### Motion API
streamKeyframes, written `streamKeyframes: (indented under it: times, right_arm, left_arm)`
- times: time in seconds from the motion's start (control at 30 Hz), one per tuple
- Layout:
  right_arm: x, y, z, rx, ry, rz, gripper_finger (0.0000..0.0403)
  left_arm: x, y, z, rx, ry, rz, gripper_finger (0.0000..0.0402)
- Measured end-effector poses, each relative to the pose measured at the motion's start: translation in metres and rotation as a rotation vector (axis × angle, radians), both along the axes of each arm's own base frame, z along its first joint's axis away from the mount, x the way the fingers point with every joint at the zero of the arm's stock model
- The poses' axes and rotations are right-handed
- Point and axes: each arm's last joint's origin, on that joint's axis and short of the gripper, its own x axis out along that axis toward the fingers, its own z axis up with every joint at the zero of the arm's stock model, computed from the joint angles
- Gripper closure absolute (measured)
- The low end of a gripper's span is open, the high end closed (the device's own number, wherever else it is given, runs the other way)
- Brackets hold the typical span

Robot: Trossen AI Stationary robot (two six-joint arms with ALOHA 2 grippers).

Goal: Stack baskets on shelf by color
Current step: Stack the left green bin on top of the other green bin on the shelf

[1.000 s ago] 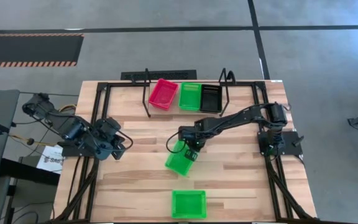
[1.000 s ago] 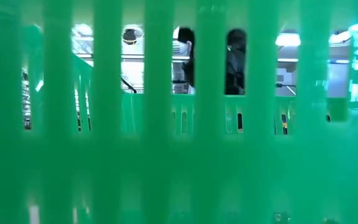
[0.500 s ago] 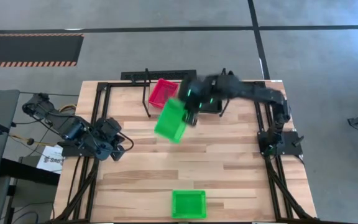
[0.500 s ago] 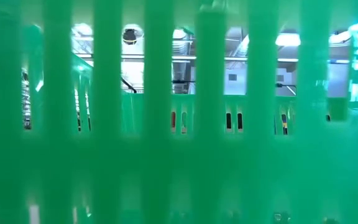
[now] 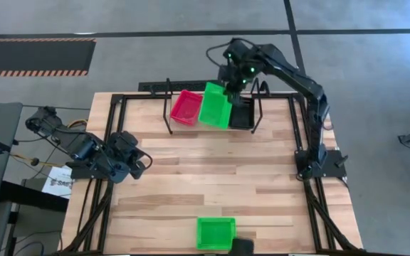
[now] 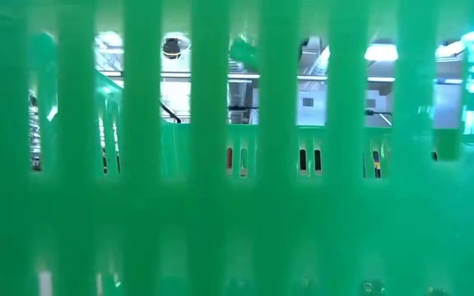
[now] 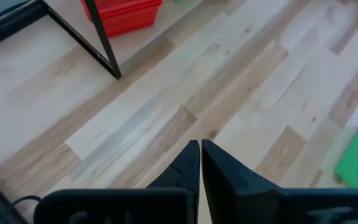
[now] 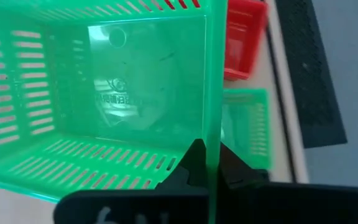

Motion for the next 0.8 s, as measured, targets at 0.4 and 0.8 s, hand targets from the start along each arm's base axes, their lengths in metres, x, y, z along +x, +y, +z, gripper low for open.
streamKeyframes:
  times: [0.4,0.8]
  right_arm:
    - [0.010,-0.076,-0.080,0.056,0.135,0.085,0.0400]
    - [0.026,-0.093,-0.137,0.073,0.305,0.138,0.0400]
  left_arm:
    - [0.001,0.000,0.001,-0.022,-0.030,0.040,0.0400]
    - [0.001,0.000,0.001,-0.012,-0.037,0.044,0.0400]
